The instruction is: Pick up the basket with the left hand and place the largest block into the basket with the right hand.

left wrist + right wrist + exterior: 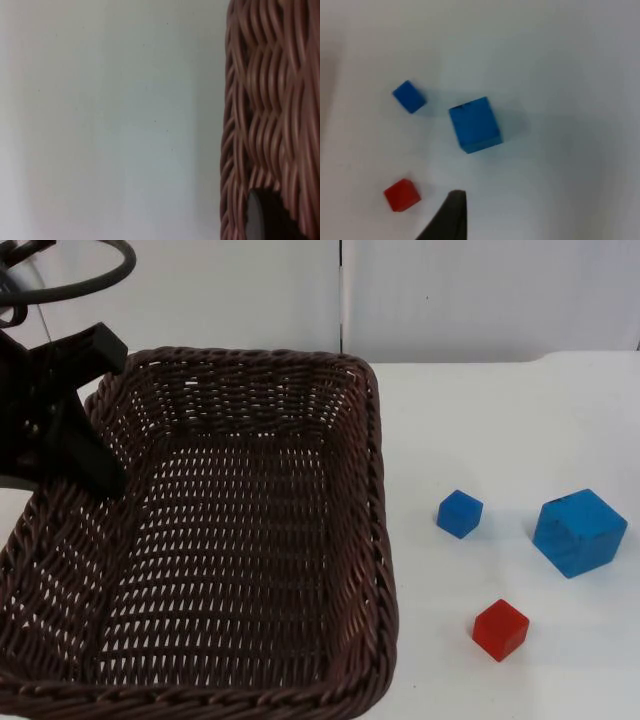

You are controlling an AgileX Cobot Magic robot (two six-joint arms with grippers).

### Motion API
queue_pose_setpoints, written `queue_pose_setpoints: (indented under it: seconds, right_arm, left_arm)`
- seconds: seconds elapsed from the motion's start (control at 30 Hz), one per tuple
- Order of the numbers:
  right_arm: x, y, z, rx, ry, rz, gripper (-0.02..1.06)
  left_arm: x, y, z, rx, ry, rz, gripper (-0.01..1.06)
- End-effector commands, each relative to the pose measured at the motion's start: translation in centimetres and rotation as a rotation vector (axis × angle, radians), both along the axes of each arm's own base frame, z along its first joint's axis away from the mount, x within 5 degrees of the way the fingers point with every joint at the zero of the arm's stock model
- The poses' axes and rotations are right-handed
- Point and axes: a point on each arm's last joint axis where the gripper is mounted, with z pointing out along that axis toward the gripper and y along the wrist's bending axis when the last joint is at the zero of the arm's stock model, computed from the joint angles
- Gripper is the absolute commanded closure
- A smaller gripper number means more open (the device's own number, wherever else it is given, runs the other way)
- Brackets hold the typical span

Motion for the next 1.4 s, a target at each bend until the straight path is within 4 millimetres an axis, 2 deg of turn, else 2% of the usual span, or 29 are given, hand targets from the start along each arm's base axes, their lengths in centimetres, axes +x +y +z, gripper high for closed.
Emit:
queue_pose_setpoints:
  seconds: [0.0, 0.23, 0.53, 0.63, 1.07, 1.37]
  right_arm:
    - [1.5, 0.6, -0.6, 0.052, 0.022, 0.046, -0.01]
    - [3.1, 1.9, -2.9, 0.057, 0.117, 0.104, -0.01]
    - [5.1, 6.9, -6.4, -0.058, 0.123, 0.222, -0.01]
    - [5.5, 7.6, -7.2, -0.092, 0.118, 0.226, -0.01]
    - [8.6, 8.5, -12.0, -0.154, 0.114, 0.198, -0.01]
    - [10.8, 9.3, -16.3, -0.151, 0.081, 0.208, -0.01]
  left_arm:
    - [-0.2, 0.0, 0.5, -0.031, -0.01, 0.019, 1.05]
    - [-0.2, 0.0, 0.5, -0.029, -0.014, 0.011, 1.05]
    - [-0.2, 0.0, 0.5, -0.028, -0.015, 0.01, 1.05]
    - [-0.2, 0.0, 0.5, -0.027, -0.017, 0.006, 1.05]
    - [-0.1, 0.0, 0.5, -0.024, -0.021, 0.006, 1.05]
    - [-0.1, 0.1, 0.5, -0.012, -0.024, 0.001, 1.05]
